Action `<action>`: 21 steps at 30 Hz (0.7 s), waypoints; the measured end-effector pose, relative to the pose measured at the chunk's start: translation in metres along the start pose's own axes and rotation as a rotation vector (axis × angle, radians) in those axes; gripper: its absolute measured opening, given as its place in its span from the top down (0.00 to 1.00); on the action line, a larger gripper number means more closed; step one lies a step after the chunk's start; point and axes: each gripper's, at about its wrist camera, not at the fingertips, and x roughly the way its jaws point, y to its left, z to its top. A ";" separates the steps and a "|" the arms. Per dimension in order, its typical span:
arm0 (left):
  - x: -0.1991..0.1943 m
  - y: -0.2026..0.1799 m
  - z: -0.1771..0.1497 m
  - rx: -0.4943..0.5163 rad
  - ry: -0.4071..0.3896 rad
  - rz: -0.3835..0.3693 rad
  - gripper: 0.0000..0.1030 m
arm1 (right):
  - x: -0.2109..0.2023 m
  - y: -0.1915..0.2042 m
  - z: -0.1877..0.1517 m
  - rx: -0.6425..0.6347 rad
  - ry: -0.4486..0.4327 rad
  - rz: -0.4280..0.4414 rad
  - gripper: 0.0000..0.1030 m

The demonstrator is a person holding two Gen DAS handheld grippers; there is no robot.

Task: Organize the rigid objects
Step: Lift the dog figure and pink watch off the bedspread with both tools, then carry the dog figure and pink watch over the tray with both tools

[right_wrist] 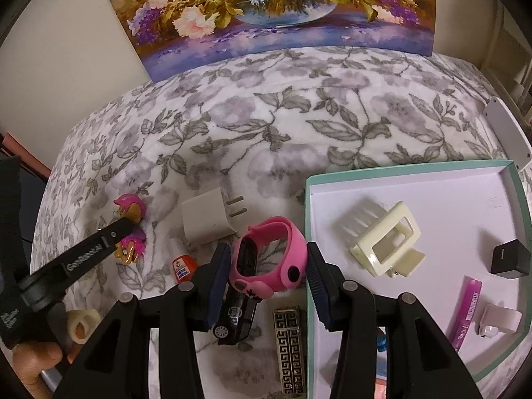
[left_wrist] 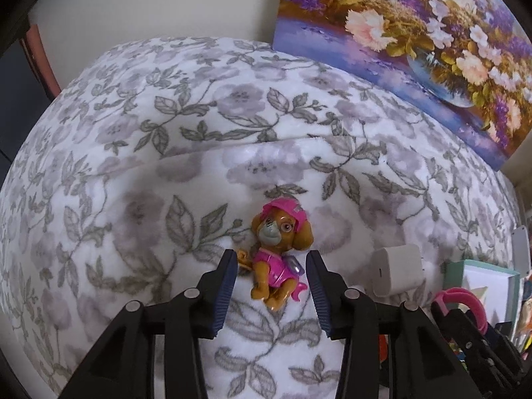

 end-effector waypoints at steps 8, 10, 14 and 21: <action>0.021 -0.005 0.000 0.029 -0.001 0.032 0.55 | 0.006 -0.001 0.002 0.001 0.005 -0.005 0.54; 0.022 -0.006 0.000 0.034 0.000 0.035 0.55 | 0.006 -0.001 0.002 0.004 0.007 -0.003 0.54; 0.018 -0.006 0.001 0.024 0.013 0.020 0.63 | 0.002 -0.003 0.004 0.008 0.002 -0.002 0.54; -0.013 -0.009 0.009 -0.003 -0.032 -0.044 0.63 | -0.019 -0.015 0.013 0.030 -0.032 -0.008 0.54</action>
